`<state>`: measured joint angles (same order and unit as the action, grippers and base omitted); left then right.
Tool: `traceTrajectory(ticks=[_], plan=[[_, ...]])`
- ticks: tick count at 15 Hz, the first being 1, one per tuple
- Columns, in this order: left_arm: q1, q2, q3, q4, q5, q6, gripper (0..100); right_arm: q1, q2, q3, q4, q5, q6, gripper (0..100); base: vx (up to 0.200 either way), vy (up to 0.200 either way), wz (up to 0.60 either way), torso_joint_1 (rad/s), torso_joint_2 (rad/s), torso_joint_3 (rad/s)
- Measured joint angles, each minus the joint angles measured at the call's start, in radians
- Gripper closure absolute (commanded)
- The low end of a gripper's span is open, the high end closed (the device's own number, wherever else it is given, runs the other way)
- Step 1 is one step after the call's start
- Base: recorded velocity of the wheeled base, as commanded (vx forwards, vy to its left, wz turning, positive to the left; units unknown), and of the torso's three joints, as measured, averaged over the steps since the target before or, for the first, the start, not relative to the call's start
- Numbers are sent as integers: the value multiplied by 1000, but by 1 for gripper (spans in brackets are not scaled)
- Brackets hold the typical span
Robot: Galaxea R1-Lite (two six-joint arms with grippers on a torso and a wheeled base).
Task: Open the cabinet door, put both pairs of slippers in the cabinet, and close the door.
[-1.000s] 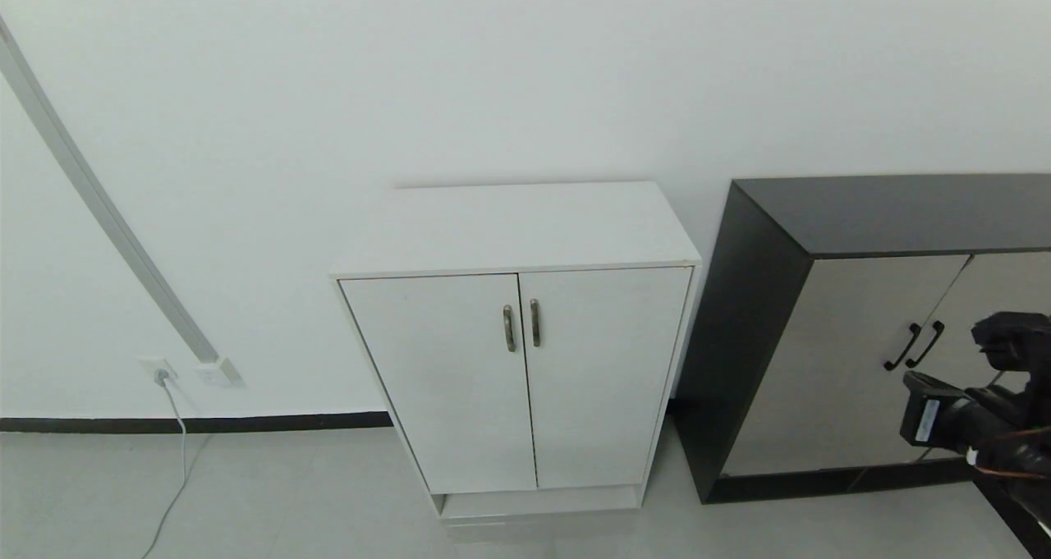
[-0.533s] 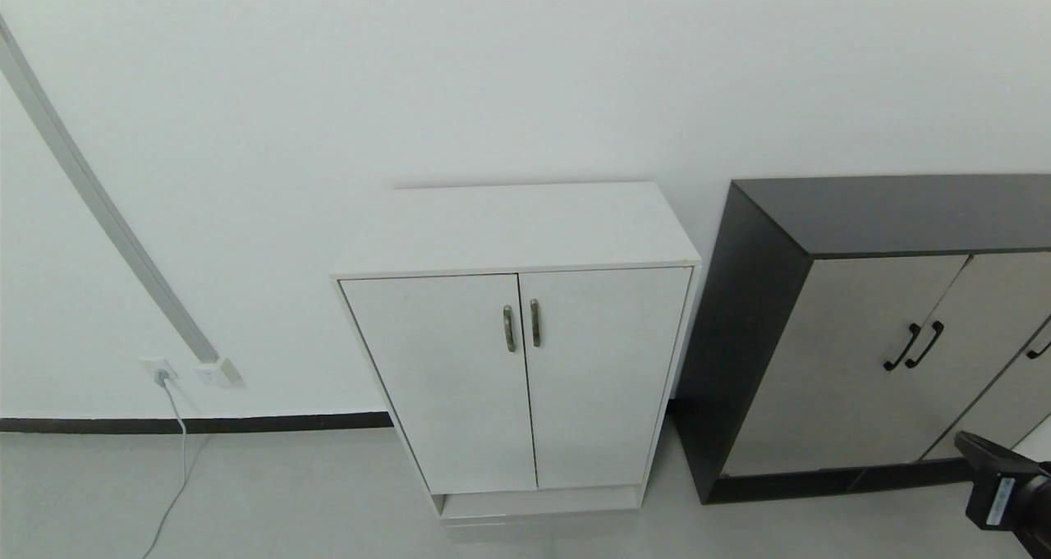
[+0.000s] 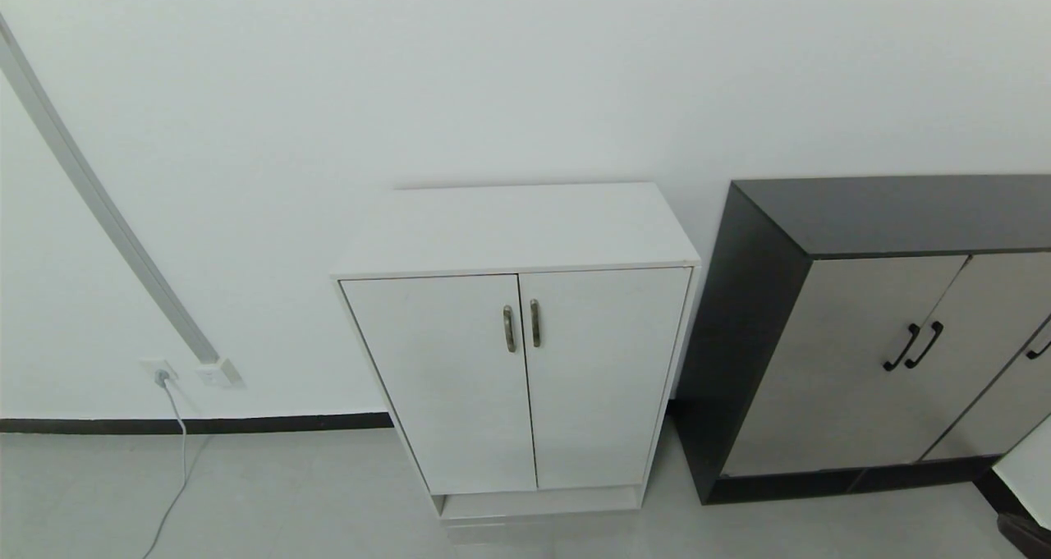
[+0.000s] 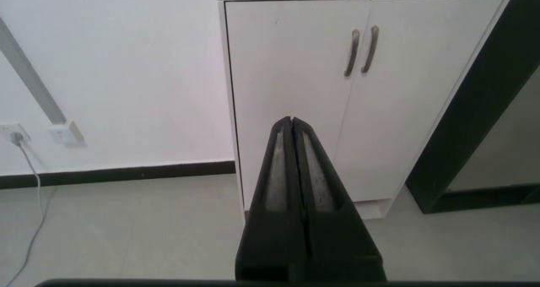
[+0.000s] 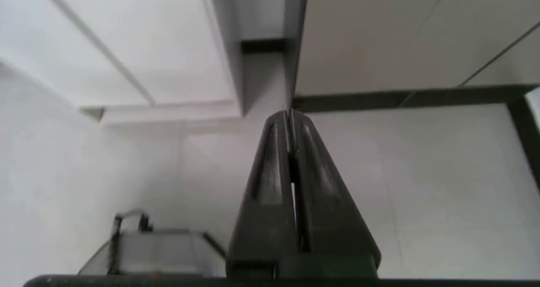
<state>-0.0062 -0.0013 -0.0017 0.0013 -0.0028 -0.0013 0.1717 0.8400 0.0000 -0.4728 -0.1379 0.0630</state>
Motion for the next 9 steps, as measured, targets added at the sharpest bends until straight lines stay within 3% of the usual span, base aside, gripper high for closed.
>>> traceTrajectory(ticks=[7,9], plan=[[0,0,0,0,0,1,100,5,-336,0,432,175,-86,100,0,0,0,0,0,0],[0,0,0,0,0,1,100,14,-409,0,473,198,-111,100,0,0,0,0,0,0]])
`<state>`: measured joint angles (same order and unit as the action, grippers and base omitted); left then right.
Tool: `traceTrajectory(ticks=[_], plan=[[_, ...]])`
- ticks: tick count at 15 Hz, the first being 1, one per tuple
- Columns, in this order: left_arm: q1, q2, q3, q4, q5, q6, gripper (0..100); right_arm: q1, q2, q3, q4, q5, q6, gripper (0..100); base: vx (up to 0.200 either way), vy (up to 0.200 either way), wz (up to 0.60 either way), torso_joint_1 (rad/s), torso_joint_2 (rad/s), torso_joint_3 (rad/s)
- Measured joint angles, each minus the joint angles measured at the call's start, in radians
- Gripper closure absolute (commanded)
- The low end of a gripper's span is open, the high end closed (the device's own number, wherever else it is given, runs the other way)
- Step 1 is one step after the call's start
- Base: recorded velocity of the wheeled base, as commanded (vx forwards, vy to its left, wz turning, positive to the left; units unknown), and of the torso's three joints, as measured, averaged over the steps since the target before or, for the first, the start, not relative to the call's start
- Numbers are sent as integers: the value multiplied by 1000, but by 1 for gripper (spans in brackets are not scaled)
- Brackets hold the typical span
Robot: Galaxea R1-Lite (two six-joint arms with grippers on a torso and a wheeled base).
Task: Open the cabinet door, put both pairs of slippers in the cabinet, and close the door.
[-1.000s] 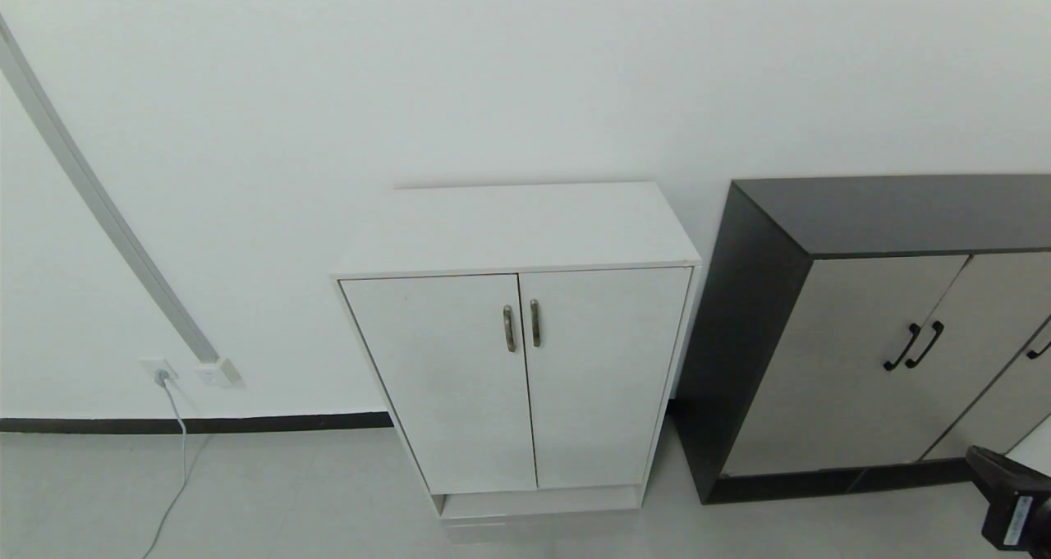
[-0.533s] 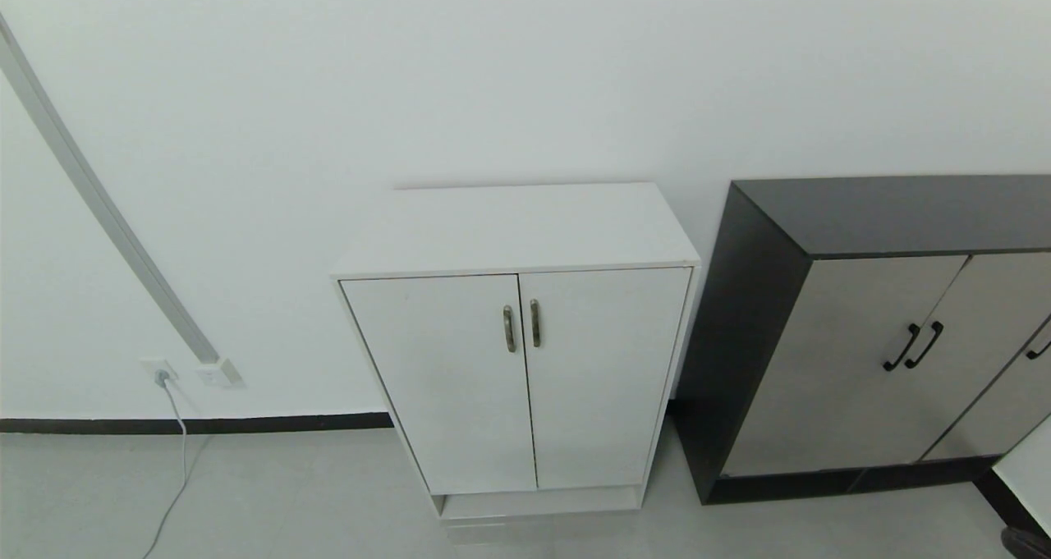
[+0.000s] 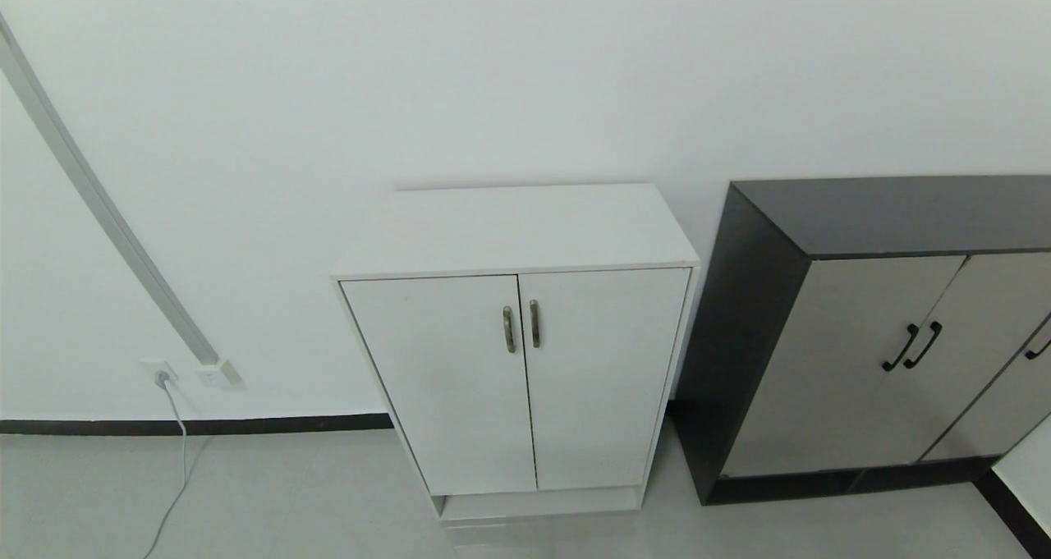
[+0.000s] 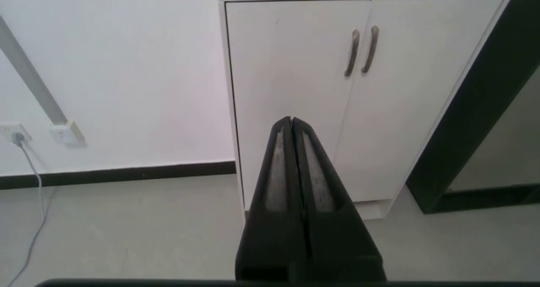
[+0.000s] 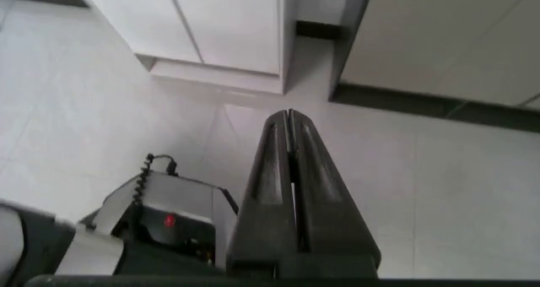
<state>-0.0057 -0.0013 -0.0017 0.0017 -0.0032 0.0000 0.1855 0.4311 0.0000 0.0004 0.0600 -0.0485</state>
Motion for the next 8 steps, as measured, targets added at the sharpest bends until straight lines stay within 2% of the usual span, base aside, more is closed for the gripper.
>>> traceTrajectory(ticks=[3,8], plan=[[0,0,0,0,0,0,100,-3,-64,0,-2,-1,-1,100,0,0,0,0,0,0],[0,0,0,0,0,0,100,-113,-201,0,-2,-3,0,100,0,0,0,0,0,0]])
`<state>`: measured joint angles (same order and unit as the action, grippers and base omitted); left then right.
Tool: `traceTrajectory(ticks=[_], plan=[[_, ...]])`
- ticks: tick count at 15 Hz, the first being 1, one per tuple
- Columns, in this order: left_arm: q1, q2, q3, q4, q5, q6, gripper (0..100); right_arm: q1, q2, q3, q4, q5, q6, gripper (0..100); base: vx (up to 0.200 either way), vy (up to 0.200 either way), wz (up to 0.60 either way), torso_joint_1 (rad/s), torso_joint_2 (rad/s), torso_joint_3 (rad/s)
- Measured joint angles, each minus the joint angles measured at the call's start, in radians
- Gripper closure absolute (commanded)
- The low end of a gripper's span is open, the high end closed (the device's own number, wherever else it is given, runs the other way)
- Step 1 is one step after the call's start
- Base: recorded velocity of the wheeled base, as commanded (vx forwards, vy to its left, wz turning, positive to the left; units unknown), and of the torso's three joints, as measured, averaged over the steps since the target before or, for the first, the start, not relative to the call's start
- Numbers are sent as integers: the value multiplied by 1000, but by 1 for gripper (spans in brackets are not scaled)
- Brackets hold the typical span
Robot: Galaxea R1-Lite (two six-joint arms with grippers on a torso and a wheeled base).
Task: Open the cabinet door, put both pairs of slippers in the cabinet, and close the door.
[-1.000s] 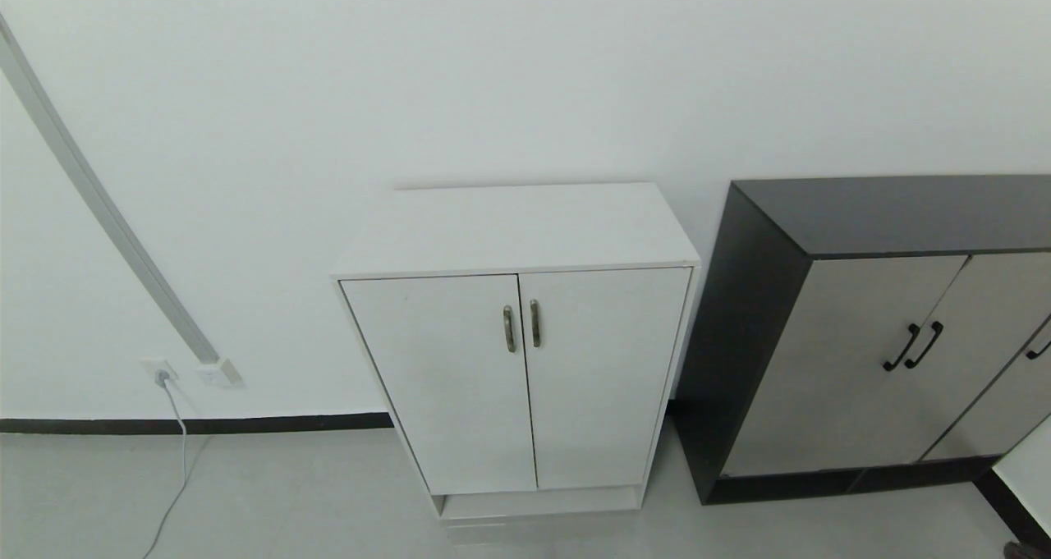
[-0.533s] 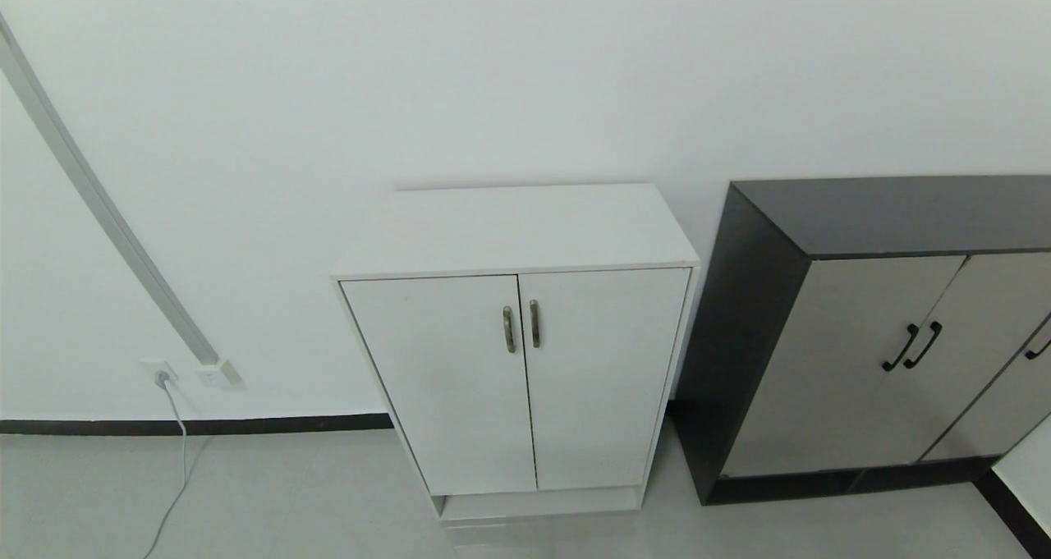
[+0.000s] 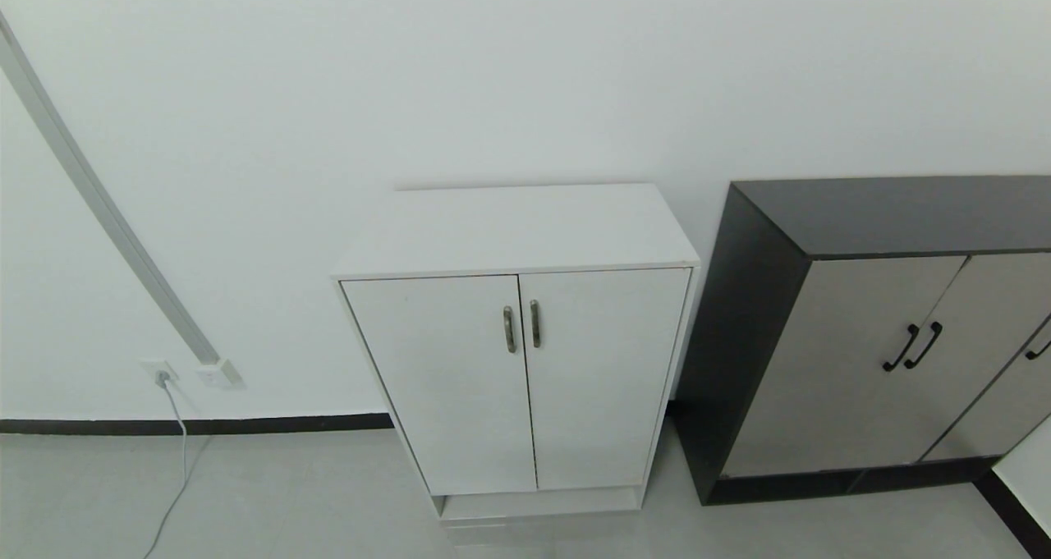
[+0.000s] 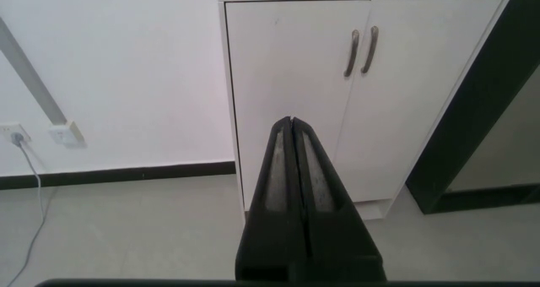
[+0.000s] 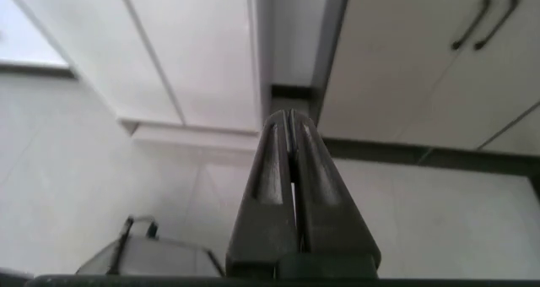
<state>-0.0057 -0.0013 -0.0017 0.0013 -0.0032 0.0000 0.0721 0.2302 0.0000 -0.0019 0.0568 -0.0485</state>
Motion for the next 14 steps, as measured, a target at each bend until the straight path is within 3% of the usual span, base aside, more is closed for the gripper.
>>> traceTrajectory(ticks=[11,14], plan=[[0,0,0,0,0,-1,100,-70,-215,0,-4,-6,95,100,0,0,0,0,0,0],[0,0,0,0,0,0,100,-72,-228,0,-8,-54,114,100,0,0,0,0,0,0]])
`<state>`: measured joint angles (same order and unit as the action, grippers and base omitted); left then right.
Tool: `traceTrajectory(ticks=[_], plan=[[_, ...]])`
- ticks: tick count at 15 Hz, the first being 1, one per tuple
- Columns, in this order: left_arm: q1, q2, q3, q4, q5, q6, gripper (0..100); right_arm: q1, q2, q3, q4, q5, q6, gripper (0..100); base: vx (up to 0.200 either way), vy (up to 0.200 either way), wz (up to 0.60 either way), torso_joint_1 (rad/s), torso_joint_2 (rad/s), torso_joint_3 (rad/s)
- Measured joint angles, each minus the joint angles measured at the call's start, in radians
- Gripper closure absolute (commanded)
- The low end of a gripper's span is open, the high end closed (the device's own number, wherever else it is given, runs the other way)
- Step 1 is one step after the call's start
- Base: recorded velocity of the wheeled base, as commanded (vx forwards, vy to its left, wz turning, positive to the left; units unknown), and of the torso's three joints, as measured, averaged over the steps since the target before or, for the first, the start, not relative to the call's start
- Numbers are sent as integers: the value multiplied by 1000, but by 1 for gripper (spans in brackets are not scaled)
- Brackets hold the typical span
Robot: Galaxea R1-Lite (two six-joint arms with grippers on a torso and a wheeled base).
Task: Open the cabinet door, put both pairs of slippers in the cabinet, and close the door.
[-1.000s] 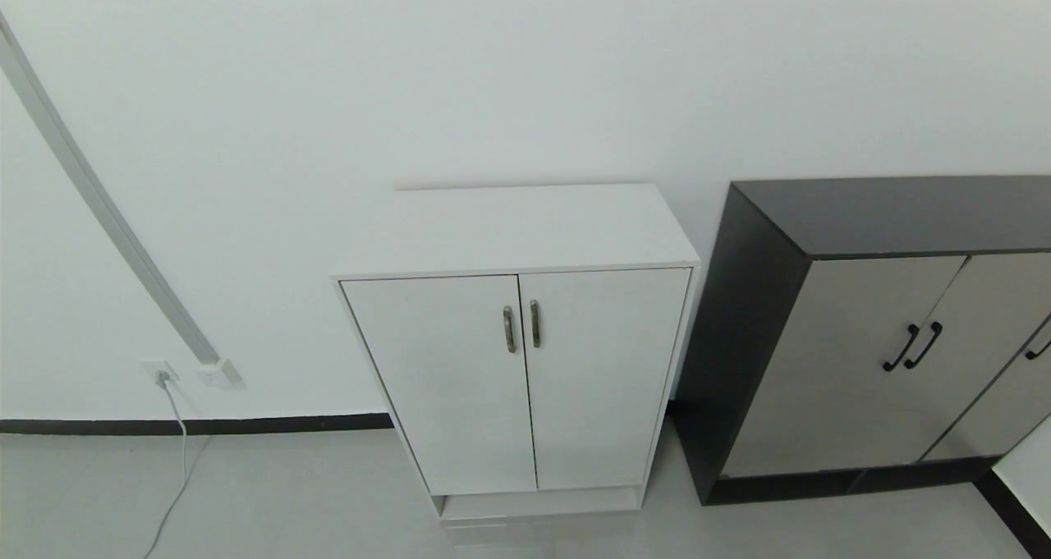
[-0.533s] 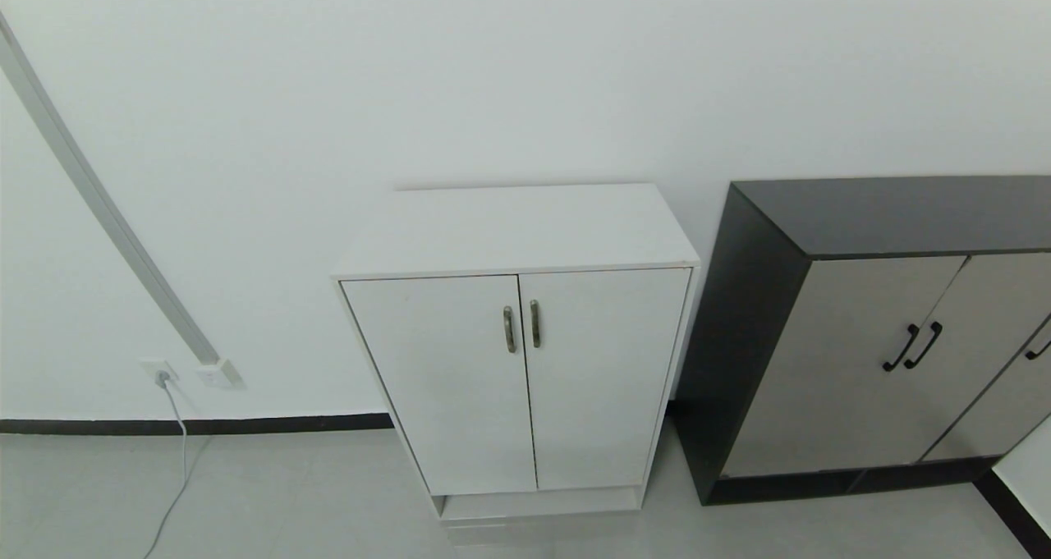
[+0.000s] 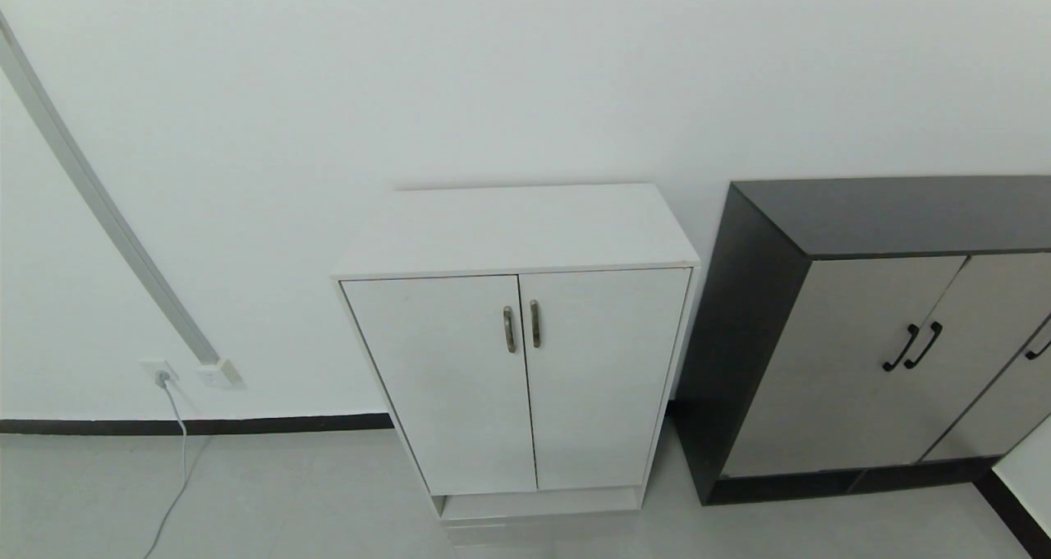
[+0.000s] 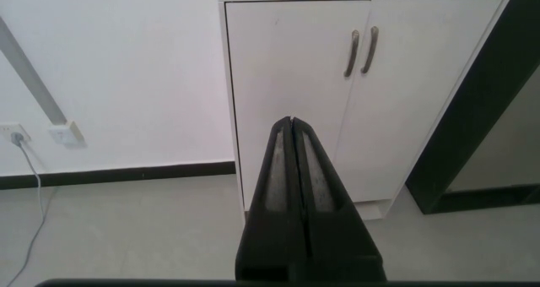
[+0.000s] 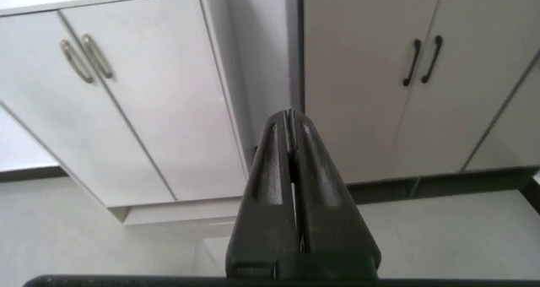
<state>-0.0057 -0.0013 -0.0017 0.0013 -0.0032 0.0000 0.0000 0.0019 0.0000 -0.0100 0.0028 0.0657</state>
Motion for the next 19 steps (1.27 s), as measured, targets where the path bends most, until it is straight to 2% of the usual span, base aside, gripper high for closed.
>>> traceTrajectory(ticks=[3,19], plan=[[0,0,0,0,0,1,100,0,-4,0,2,-35,-6,100,0,0,0,0,0,0],[0,0,0,0,0,2,100,0,-4,0,4,-20,-24,100,0,0,0,0,0,0]])
